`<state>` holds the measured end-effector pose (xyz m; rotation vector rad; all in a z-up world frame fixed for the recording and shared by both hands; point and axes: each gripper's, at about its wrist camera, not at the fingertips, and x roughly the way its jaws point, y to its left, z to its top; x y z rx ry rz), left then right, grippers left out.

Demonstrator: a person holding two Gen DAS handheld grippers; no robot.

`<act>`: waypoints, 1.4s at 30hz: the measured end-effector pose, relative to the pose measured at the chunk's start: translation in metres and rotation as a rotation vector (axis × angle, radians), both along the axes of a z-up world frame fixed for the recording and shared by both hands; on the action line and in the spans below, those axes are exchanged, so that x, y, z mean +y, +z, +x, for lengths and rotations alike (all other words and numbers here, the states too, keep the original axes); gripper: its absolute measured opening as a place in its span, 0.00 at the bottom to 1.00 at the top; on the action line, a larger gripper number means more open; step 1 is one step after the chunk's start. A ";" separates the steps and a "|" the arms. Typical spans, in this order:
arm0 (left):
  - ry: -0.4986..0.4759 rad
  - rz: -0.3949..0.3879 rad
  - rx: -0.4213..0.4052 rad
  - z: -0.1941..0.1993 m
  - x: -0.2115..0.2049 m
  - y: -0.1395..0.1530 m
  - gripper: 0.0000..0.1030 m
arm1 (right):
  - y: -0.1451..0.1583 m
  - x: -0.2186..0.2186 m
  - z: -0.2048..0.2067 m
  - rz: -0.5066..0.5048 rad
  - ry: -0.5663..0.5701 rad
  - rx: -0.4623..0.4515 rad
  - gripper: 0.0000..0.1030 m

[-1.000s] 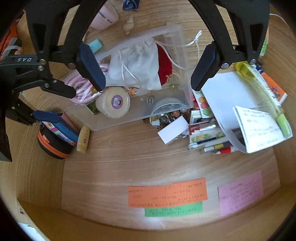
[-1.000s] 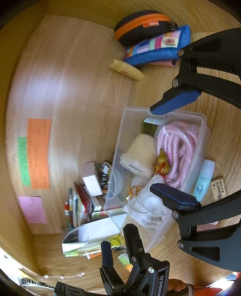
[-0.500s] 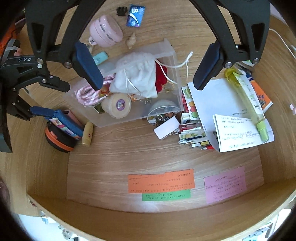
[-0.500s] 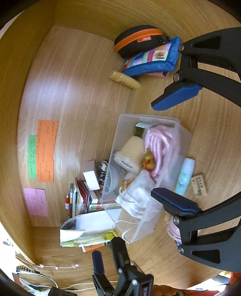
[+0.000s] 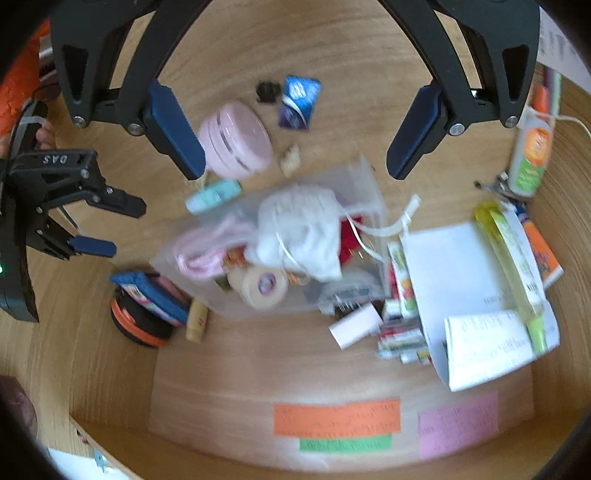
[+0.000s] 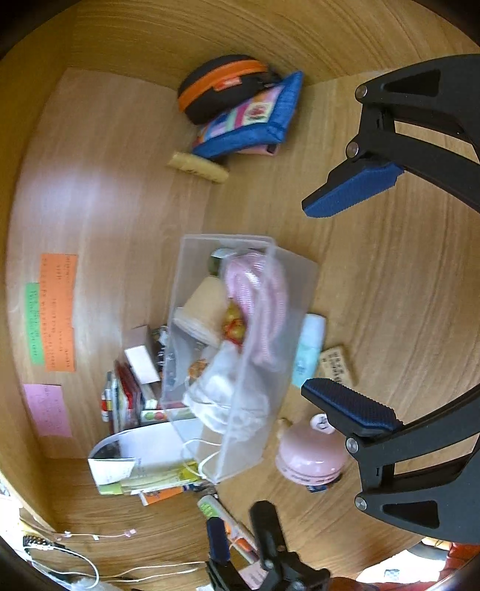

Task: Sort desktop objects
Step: 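Grasp the pink round container with the left gripper while the right gripper grasps the beige eraser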

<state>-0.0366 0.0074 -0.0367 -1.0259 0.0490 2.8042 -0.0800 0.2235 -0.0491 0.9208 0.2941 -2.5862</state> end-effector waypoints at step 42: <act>-0.235 -0.026 -0.174 -0.053 0.041 -0.055 0.62 | -0.052 -0.042 -0.026 0.086 0.279 -0.235 0.65</act>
